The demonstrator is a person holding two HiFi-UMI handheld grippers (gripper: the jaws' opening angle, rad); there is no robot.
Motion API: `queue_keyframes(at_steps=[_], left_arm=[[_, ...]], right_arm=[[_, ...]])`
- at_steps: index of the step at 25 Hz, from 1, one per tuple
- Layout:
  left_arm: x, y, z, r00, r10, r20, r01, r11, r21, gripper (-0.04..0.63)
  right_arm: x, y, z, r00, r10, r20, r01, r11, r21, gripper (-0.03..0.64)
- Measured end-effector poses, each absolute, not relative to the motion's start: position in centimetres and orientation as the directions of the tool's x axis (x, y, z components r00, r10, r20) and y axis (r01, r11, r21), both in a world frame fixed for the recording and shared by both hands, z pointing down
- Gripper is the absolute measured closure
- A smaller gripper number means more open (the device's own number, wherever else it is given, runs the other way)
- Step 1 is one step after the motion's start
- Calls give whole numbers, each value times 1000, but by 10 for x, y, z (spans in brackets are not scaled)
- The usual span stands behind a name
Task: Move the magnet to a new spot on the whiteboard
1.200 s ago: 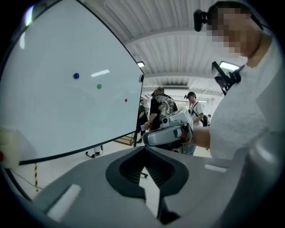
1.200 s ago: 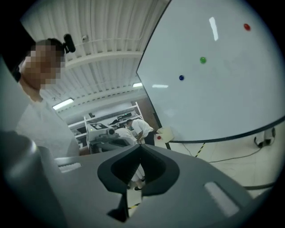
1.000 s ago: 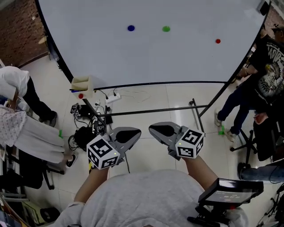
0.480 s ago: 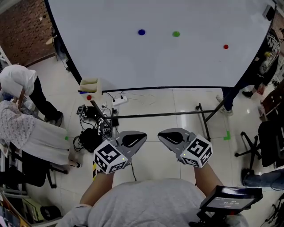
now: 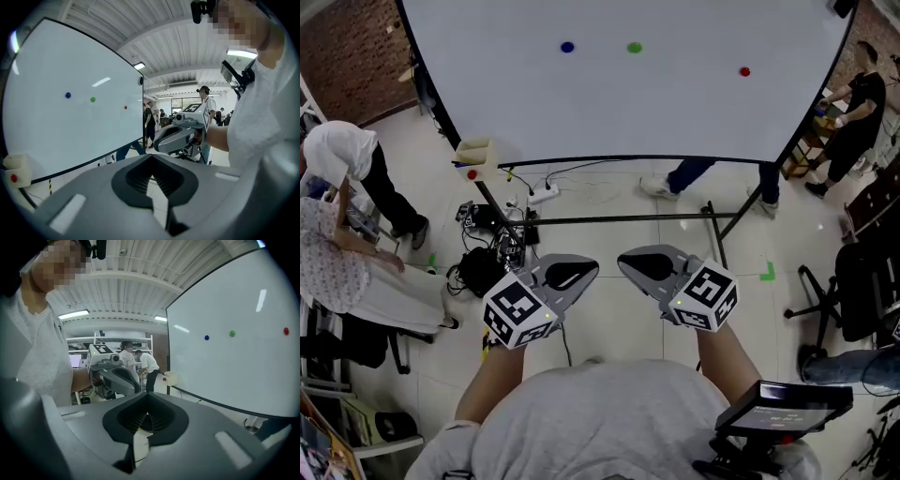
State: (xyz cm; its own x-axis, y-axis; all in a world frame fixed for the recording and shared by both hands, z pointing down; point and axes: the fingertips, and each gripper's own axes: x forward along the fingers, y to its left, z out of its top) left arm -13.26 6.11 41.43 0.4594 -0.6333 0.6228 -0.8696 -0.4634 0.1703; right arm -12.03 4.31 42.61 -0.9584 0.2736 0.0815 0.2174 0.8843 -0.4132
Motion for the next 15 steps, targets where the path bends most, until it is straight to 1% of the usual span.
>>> queue_keyframes(at_steps=[4,6,10,15], left_arm=[[-113,66,411,452,-639,622,-876,-447,178,614],[-108,65,408,456,-641,617,-875,-449,181,614],[-121,57,392,460,-666,587,-876,-447,180,614],[-128,54,377,467,-678,568,-872,-461,166,614]], right_arm=[[-99,48,426,-956,289,57,232,857,-461,614],[-91,46,424,-960,276,49,221,853,-473,614],[-96,38,407,-973,228,38,185,867,-462,614],[-100,40,401,-978,206,46,163,875,-455,614]])
